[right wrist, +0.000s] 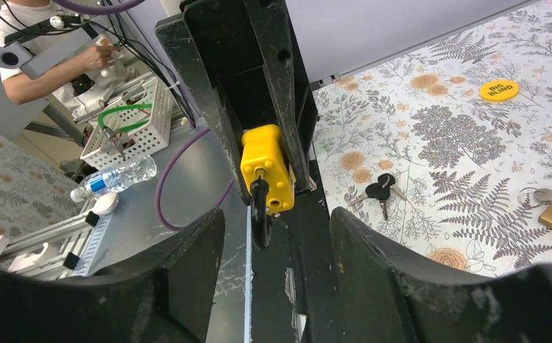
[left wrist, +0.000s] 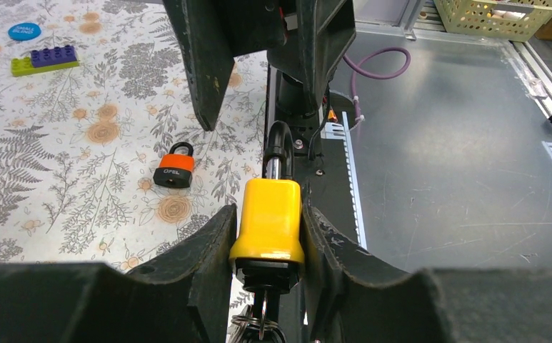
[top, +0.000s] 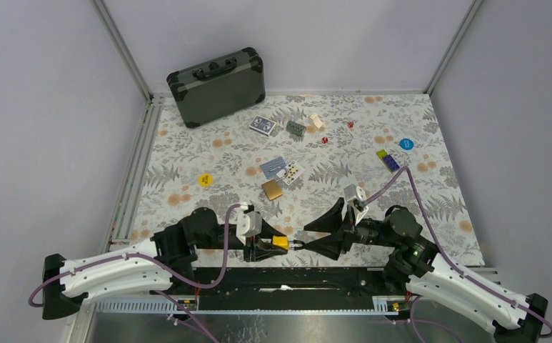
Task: Lock with the key
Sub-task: Lock the lock.
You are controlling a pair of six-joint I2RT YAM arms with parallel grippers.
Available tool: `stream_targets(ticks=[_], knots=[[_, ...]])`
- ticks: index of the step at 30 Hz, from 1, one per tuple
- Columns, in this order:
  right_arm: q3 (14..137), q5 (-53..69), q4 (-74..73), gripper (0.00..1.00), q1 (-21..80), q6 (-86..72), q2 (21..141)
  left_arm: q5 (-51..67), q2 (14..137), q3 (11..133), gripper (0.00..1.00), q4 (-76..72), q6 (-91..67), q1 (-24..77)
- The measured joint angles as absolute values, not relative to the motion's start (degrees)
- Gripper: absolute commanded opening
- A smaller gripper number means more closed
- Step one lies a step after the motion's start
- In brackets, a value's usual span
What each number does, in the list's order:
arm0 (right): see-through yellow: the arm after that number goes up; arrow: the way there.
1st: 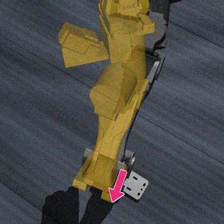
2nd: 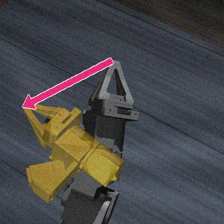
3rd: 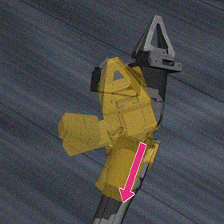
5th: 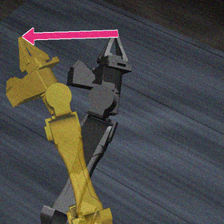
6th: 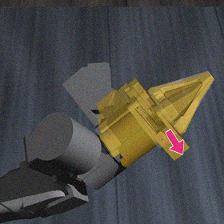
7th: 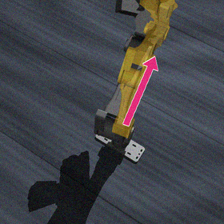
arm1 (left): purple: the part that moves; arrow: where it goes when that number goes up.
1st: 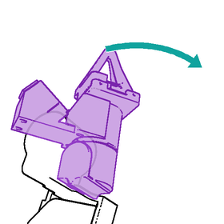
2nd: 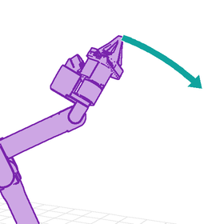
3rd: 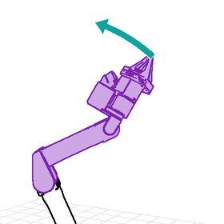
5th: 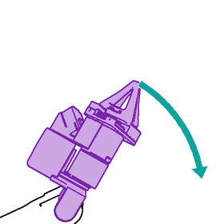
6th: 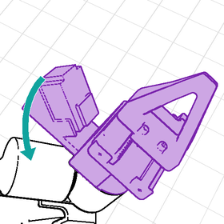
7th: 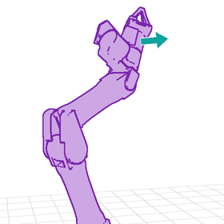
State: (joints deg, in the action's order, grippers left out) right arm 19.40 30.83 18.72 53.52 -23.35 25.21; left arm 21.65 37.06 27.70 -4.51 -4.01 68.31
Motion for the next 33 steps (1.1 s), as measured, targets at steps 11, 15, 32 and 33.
stream_targets(ticks=[11,15,32,33], knots=[[19.4,34.6,18.8,0.52,53.5,-23.3,29.3,20.7,36.5,27.6,0.00,-4.9,-4.2,68.3],[19.4,35.3,19.5,0.41,53.5,-23.4,30.9,20.6,36.8,27.6,0.00,-4.9,-4.2,68.3],[18.8,35.7,20.9,0.07,53.5,-22.9,30.8,19.8,38.3,27.6,0.00,-5.4,-5.1,68.3],[18.8,35.7,20.8,0.07,53.5,-22.7,30.8,19.9,38.4,27.6,0.00,-5.5,-5.3,68.3]])
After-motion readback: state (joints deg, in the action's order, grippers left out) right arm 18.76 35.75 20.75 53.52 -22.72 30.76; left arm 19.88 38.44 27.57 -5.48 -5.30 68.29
